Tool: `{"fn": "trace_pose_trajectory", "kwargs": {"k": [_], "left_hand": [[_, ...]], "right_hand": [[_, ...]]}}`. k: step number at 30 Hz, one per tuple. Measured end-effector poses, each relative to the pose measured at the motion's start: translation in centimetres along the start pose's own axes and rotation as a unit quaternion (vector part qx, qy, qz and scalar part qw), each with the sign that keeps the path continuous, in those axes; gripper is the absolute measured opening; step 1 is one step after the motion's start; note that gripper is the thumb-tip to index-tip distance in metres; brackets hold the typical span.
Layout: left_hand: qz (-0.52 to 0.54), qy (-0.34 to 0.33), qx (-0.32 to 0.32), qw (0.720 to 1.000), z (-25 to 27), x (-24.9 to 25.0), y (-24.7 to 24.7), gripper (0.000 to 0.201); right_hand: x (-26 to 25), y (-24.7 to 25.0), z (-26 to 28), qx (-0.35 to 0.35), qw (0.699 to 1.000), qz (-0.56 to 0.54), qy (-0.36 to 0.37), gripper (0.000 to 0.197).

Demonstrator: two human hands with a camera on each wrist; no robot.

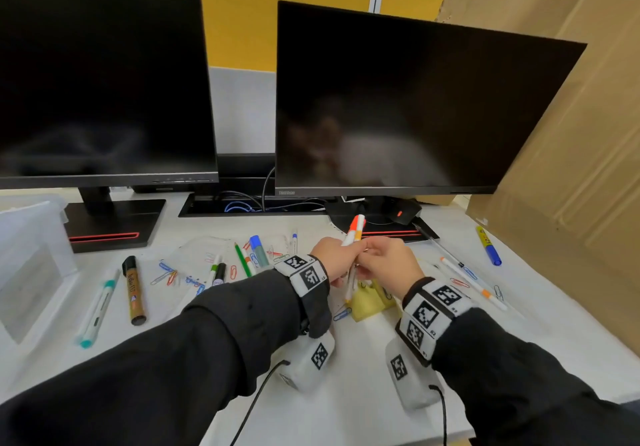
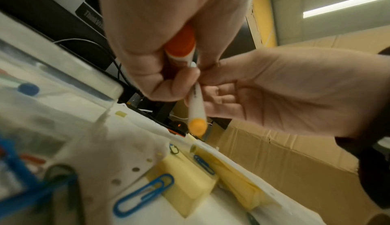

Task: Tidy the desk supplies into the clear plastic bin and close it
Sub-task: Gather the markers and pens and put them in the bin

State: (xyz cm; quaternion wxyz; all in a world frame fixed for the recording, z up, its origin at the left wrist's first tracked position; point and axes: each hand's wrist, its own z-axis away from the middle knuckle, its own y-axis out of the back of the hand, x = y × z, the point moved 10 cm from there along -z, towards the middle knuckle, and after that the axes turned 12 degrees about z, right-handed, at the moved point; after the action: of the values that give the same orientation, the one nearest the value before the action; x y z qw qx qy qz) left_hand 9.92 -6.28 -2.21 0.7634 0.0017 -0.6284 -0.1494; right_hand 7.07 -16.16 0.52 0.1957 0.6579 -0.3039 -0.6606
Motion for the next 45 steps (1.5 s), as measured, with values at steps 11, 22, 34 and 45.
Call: {"fn": "trace_pose_trajectory", "kwargs": {"k": [11,22,34,45], "left_hand": [[0.113,0.052,0.011,0.992,0.5,0.2,1.4,0.008],[-0.318,-0.013,-0.016,0.948,-0.9,0.6,-1.9,0.021],[-0.354,0.001,-0.002,0.935,-0.7,0.2,-0.3,0.036],[-0.404,-0.027,-0.016,0.914,-0.2,0.0,-0.9,0.062]], "right_hand": [[9.0,10.4,-1.7,0.056,0.899,0.379,-0.212,0.021],[12.6,10.2,-1.3,-0.015,0.860,0.448,-0.246,0.025],[13.6,11.1,-0.6,0.009,0.857,0.451,-0.247,0.028],[10.6,13.2,0.6,0.123,0.910,0.315,-0.238,0.015]]}}
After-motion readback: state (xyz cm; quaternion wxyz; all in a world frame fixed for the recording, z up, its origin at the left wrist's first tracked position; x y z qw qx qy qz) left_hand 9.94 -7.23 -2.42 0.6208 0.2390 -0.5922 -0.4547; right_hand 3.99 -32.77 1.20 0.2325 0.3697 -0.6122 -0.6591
